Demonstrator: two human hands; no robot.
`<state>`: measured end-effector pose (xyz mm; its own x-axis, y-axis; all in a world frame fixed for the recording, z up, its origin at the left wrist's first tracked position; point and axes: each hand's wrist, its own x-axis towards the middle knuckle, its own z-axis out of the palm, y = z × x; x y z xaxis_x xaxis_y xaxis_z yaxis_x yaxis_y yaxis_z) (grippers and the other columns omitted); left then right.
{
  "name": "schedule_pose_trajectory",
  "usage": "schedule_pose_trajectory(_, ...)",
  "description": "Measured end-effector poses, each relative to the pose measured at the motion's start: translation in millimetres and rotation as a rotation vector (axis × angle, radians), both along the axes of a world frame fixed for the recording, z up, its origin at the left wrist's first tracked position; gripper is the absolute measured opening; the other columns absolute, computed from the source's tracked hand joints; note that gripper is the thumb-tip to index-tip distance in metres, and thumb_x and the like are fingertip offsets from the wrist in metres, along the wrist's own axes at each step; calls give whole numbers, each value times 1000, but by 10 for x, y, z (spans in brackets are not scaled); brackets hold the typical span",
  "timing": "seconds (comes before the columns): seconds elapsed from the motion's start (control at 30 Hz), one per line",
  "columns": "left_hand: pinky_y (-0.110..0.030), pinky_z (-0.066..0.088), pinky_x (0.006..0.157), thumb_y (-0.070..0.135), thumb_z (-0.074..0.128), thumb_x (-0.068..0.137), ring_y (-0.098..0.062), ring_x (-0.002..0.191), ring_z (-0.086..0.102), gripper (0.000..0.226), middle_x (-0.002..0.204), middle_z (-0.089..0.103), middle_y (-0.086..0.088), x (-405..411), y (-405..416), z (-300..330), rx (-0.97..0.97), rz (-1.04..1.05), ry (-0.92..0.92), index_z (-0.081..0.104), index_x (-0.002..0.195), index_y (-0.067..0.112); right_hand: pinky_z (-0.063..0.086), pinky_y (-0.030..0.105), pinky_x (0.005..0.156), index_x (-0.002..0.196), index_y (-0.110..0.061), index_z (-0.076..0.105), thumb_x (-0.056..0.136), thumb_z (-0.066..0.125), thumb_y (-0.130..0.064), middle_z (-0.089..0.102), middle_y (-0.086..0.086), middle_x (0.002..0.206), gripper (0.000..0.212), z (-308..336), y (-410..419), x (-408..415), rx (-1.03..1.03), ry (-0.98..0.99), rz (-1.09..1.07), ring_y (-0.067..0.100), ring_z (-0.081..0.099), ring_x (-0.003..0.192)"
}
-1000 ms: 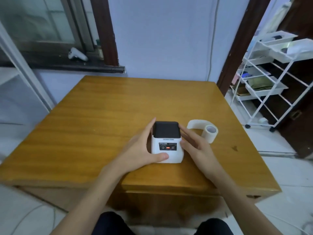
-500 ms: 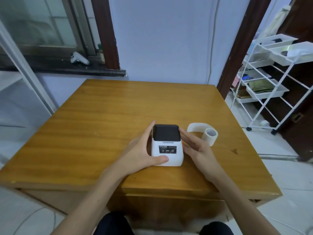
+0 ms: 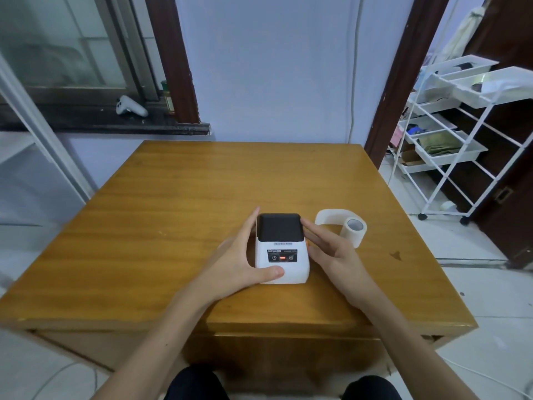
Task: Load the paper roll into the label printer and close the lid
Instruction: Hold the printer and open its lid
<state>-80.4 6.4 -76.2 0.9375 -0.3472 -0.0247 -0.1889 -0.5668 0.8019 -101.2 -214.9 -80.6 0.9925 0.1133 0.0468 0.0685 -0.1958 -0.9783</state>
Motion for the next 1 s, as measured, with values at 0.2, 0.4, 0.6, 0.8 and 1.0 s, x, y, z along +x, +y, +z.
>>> schedule_pose_trajectory(0.2,-41,27,121,64,81,59,-1,147,27,119,147,29,30,16,11,-22,-22,-11,6,-7,138,69,34,16,112,145,-23,42,97,45,2,46,-12,149,54,7,-25,16,-101,-38,70,-6,39,136)
schedule_pose_trajectory(0.4,-38,27,120,62,82,59,-1,146,27,128,160,30,17,20,10,-19,-24,-7,22,-5,151,55,30,8,110,133,-46,33,98,46,1,39,-26,143,60,6,-34,50,-201,-47,101,-18,36,129)
schedule_pose_trajectory(0.6,-39,26,121,64,83,56,-3,147,27,128,161,30,14,13,10,-8,-28,1,34,-7,148,61,33,3,102,153,-23,9,98,46,-2,34,-17,147,70,-8,-51,52,-202,22,112,-4,33,137)
schedule_pose_trajectory(0.8,-42,27,121,67,82,54,-4,147,28,121,162,30,14,10,1,9,-25,3,33,-9,135,72,31,15,112,153,-28,5,98,46,-1,34,-15,151,73,0,-48,37,-188,20,113,0,31,142)
schedule_pose_trajectory(1.0,-43,26,121,65,83,54,-2,147,28,123,160,30,18,18,8,2,-41,3,44,-7,138,71,30,25,116,152,-35,7,98,46,0,34,-9,156,76,8,-49,30,-197,14,105,1,30,142)
